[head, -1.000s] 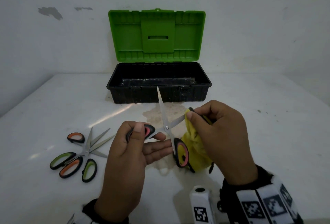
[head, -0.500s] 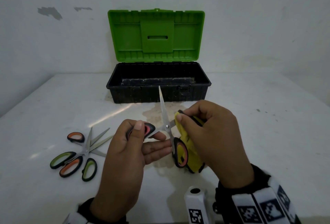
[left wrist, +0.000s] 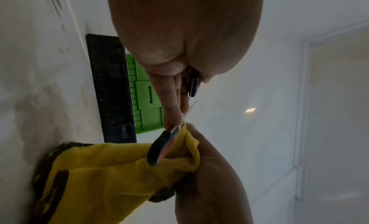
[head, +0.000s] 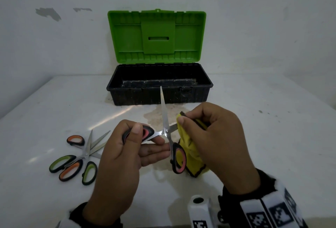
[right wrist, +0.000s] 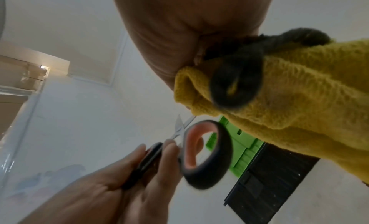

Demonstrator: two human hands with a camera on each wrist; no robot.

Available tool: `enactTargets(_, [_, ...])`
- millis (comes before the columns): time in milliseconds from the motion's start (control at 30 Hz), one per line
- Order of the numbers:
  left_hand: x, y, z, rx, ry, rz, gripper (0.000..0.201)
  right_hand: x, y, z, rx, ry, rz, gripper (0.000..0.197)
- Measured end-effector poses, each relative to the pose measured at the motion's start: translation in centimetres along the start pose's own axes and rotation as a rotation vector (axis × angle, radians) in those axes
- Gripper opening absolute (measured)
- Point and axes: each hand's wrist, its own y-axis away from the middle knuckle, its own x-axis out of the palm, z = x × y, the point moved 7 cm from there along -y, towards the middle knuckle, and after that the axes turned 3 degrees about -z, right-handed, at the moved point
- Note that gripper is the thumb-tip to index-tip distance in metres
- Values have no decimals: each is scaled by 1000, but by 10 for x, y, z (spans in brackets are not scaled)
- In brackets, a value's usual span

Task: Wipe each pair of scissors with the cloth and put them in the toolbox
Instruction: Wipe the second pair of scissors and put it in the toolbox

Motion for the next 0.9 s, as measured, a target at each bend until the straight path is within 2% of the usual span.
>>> enactTargets(133, [-1, 2, -1, 9, -7, -1, 33, -10, -7, -12, 32, 45, -73, 12])
enactTargets(300, [-4, -1, -1, -17, 15, -30, 33, -5, -2, -5, -4, 39, -50, 10])
enactTargets(433, [-5, -2, 2, -63, 66, -52, 31, -14, -6, -10, 8, 22, -98, 13])
enactTargets(600, [-7, -3, 5, -103, 108, -83, 29, -6, 2, 3, -55, 26, -55, 11])
enactTargets(900, [-12, -4, 8, -164, 202, -156, 31, -34, -16, -28, 56, 61, -180, 12])
